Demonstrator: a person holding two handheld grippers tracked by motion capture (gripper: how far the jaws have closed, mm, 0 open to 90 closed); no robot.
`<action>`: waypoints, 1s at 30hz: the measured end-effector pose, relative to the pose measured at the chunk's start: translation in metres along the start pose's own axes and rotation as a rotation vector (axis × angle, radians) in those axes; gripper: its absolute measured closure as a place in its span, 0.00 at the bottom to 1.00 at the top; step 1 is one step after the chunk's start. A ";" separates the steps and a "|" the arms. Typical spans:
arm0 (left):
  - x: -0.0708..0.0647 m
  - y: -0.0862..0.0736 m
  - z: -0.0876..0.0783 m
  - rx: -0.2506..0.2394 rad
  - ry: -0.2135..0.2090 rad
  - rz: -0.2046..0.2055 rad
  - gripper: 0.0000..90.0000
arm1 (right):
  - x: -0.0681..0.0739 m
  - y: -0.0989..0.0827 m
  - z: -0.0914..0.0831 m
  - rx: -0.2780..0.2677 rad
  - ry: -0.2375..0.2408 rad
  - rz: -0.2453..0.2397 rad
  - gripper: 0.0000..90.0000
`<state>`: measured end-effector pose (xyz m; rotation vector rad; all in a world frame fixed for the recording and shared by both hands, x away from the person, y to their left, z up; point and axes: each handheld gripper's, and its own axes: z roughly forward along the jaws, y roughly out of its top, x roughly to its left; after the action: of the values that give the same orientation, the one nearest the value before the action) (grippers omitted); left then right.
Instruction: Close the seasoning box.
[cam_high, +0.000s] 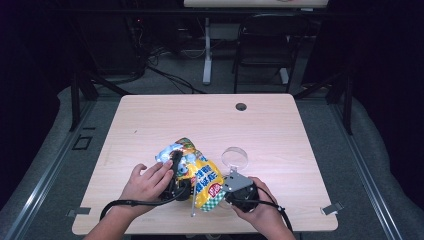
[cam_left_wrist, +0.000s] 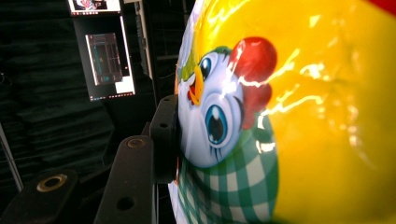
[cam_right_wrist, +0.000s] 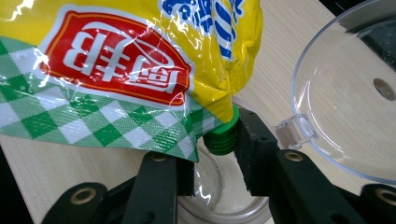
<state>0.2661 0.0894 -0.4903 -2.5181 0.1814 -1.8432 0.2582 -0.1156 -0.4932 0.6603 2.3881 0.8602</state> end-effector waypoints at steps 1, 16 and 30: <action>0.000 0.000 0.000 -0.001 0.001 0.001 0.66 | 0.000 0.000 0.000 -0.001 -0.002 0.000 0.78; 0.001 0.000 0.000 -0.002 -0.011 -0.004 0.66 | 0.001 0.001 0.000 0.009 -0.016 -0.008 0.75; 0.004 0.002 0.000 -0.003 -0.006 0.018 0.66 | 0.003 0.002 -0.003 0.008 -0.043 -0.035 0.75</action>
<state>0.2668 0.0873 -0.4865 -2.5150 0.2068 -1.8302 0.2545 -0.1134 -0.4912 0.6317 2.3591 0.8141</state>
